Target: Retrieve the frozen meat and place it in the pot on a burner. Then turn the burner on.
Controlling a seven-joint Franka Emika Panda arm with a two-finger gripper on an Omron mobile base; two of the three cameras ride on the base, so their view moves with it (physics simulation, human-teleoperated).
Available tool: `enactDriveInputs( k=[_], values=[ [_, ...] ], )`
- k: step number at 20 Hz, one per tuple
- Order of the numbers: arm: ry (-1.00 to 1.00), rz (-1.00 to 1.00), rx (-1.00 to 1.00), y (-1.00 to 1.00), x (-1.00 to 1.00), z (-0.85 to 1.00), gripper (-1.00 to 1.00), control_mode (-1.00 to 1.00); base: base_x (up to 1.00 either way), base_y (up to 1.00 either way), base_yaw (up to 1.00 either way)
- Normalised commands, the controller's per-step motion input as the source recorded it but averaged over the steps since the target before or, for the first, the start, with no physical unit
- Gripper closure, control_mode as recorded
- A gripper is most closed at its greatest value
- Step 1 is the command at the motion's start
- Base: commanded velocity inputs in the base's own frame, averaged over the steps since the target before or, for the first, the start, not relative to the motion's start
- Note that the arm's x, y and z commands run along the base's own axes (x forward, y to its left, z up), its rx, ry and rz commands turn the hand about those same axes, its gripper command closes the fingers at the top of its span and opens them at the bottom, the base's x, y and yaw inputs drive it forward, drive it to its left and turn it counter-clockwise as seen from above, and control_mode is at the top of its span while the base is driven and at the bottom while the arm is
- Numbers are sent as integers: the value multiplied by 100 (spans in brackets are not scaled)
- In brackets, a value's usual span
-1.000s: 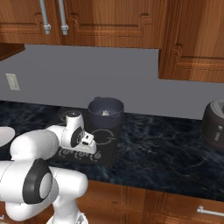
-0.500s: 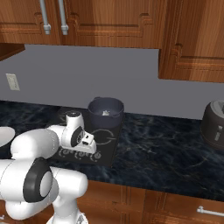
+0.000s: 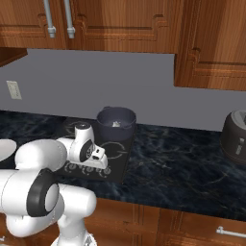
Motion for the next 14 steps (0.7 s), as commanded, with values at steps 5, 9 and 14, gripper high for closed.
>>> enactDriveInputs(
  k=[5,9,14],
  values=[
    [0,0,0,0,1,-3,-100,-100,0,0,0],
    [0,0,0,0,4,-10,-100,-100,0,0,0],
    [-1,0,0,0,4,-8,-100,-100,0,0,0]
  ],
)
